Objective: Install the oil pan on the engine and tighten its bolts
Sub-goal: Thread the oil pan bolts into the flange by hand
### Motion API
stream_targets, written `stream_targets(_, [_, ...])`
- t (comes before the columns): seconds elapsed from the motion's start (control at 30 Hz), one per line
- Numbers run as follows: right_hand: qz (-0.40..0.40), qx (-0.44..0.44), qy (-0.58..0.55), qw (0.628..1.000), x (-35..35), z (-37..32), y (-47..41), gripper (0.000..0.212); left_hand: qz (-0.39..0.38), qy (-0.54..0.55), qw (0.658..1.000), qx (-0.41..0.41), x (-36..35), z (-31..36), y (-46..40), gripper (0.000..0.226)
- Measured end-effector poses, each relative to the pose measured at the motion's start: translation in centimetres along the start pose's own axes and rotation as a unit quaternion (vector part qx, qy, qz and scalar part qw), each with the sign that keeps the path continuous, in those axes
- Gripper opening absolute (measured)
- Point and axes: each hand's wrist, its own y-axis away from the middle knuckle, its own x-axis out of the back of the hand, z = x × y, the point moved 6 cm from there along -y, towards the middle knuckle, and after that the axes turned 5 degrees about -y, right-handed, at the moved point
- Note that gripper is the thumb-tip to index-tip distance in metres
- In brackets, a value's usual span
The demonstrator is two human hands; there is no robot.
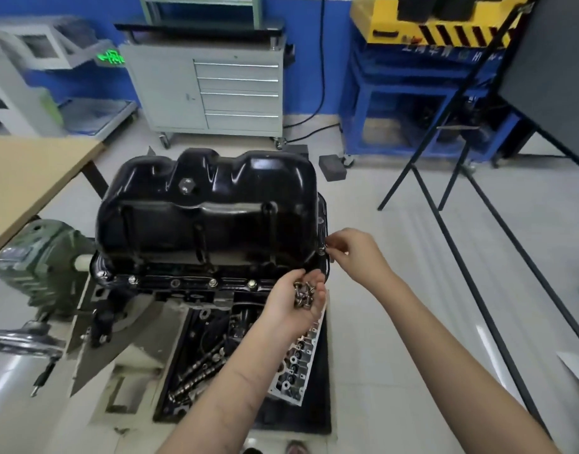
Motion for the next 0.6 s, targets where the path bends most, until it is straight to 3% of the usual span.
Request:
stream_targets(0.2, [-0.076,0.073,0.093,0.99,-0.3,-1.3,-0.4,0.017,0.009,0.011,1.0,-0.014,-0.6,-0.4,-0.7,0.035])
stream_targets(0.6, [-0.08,0.09,0.227,0.966,-1.6,-2.0,-1.0,0.011,0.015,0.016,1.0,-0.016,-0.8,-0.6,-1.1,0.036])
